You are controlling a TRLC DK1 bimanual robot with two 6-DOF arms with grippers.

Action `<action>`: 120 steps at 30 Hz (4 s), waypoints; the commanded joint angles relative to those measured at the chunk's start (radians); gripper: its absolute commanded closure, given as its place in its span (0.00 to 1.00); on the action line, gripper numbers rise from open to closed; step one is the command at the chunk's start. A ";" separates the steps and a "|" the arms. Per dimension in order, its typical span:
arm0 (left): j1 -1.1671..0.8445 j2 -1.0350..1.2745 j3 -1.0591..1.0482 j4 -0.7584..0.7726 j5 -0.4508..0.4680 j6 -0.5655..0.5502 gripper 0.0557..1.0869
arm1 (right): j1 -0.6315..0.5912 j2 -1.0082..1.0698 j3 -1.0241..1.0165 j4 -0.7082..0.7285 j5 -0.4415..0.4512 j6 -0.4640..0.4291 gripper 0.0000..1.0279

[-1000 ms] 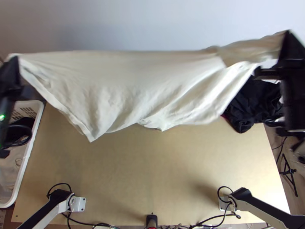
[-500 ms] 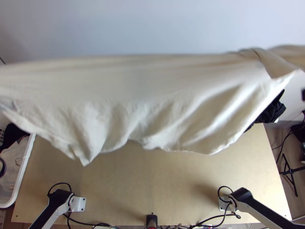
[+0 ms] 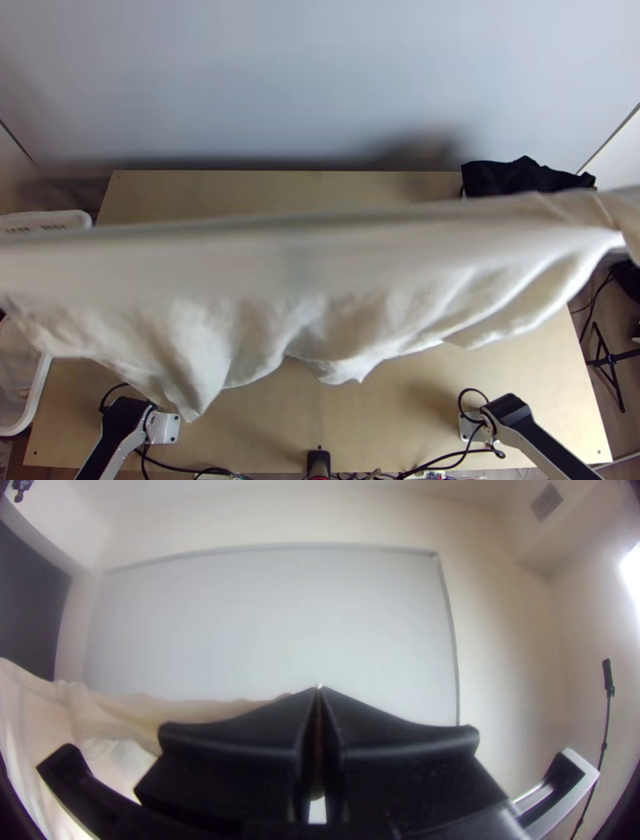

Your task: Fold the t-shirt

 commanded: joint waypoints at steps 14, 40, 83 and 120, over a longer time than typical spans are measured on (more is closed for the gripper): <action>0.020 -0.320 -0.567 -0.038 0.022 0.108 0.96 | -0.002 -0.225 -0.673 0.011 -0.058 0.129 0.97; 0.132 0.592 -1.009 0.931 0.102 0.233 0.96 | 0.080 0.907 -0.741 0.874 -0.167 -0.037 0.97; 0.274 1.413 -0.406 1.008 0.088 0.278 0.96 | 0.046 1.268 -0.331 0.877 -0.093 -0.102 0.97; 0.397 0.859 -1.086 0.872 0.355 0.427 0.96 | 0.227 0.737 -1.086 0.781 -0.104 -0.151 0.97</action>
